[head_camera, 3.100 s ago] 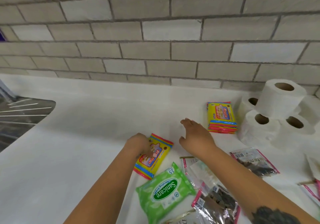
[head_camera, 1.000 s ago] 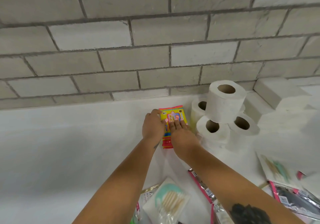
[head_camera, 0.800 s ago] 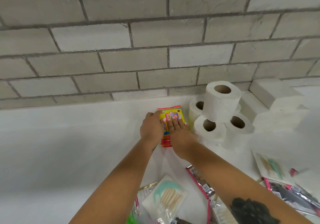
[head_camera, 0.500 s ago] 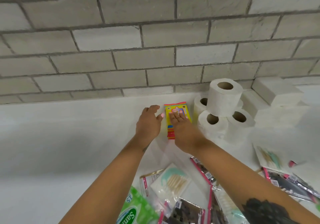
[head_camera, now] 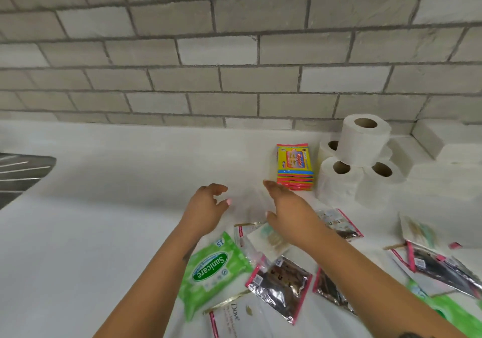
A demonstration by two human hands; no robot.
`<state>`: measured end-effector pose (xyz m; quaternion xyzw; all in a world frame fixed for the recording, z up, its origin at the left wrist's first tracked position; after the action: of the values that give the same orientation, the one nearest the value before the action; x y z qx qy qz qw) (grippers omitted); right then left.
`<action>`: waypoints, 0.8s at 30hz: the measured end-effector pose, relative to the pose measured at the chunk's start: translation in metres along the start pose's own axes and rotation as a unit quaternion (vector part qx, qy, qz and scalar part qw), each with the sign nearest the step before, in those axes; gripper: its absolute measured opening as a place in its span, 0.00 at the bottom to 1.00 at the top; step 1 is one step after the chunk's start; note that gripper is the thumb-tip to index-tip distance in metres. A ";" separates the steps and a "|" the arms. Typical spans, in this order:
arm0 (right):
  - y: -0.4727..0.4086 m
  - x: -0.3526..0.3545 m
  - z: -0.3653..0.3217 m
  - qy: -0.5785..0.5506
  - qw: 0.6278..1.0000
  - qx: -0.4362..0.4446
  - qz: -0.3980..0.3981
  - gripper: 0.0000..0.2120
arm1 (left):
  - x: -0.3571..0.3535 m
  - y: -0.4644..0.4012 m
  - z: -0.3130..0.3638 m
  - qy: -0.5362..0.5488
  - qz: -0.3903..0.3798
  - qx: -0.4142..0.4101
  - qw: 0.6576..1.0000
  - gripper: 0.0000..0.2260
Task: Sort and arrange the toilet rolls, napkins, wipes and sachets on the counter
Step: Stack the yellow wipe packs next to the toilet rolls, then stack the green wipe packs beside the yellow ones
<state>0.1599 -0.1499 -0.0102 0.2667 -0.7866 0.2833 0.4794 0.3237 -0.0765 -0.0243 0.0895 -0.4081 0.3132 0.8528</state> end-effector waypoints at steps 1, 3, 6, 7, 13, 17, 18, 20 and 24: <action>0.005 0.000 -0.002 -0.005 1.000 0.006 -0.002 0.32 | 0.003 0.008 -0.005 -0.003 -0.002 0.009 1.000 0.18; 0.014 0.001 -0.006 -0.015 1.000 0.016 -0.004 0.31 | 0.007 0.023 -0.015 -0.008 -0.009 0.027 1.000 0.18; 0.027 0.001 -0.010 -0.024 0.999 0.032 -0.010 0.32 | 0.008 0.044 -0.027 -0.019 -0.029 0.048 0.998 0.19; 0.030 0.001 -0.010 -0.027 0.999 0.035 -0.014 0.32 | 0.008 0.051 -0.030 -0.022 -0.037 0.057 0.997 0.20; 0.052 0.001 -0.013 -0.033 0.998 0.052 -0.026 0.31 | 0.000 0.079 -0.049 -0.139 -0.143 0.106 0.974 0.31; 0.063 0.002 -0.012 -0.041 0.997 0.049 -0.033 0.31 | -0.008 0.090 -0.058 -0.223 -0.183 0.111 0.951 0.43; 0.066 0.001 -0.011 -0.043 0.997 0.048 -0.036 0.31 | -0.010 0.092 -0.060 -0.242 -0.182 0.108 0.947 0.45; 0.071 -0.001 -0.007 -0.047 0.997 0.041 -0.041 0.31 | -0.012 0.095 -0.061 -0.265 -0.174 0.103 0.943 0.47; 0.077 -0.004 0.001 -0.046 0.998 0.033 -0.040 0.31 | -0.015 0.097 -0.062 -0.275 -0.149 0.105 0.944 0.46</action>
<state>0.1073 -0.0960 -0.0284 0.3264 -0.7867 0.2767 0.4450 0.2972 0.0183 -0.0859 0.3216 -0.5737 0.1865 0.7299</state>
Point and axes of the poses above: each hand's wrist, its own y-axis away from the middle knuckle, its own x-axis out of the back of the hand, z = x × y, the point moved 5 cm from there along -y, towards the middle knuckle, and after that the axes turned 8 degrees about z, right-handed, at the moved point
